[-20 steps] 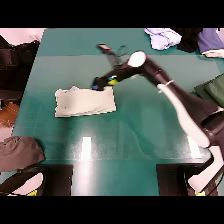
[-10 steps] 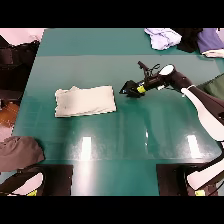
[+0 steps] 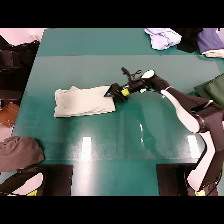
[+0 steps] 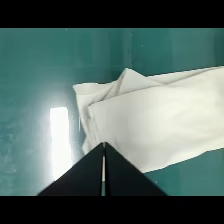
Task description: Fold the shirts.
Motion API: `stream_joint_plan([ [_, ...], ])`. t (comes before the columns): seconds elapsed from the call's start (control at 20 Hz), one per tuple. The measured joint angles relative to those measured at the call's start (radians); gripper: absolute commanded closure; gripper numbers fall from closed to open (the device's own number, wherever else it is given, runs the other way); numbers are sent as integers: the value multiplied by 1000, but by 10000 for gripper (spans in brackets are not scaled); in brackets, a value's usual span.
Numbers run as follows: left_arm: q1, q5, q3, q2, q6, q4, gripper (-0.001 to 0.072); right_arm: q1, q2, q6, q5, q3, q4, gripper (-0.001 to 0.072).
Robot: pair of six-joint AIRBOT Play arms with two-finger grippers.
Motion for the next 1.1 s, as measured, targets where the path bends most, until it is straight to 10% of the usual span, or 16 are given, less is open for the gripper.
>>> stream_joint_plan([
  [1.05, 0, -49, 0, 0, 2, 0, 673, 135, -76, 76, -109, 61, 35, 144],
  [1.1, 0, -48, 0, 0, 2, 0, 674, 147, -76, 76, -142, 61, 35, 290],
])
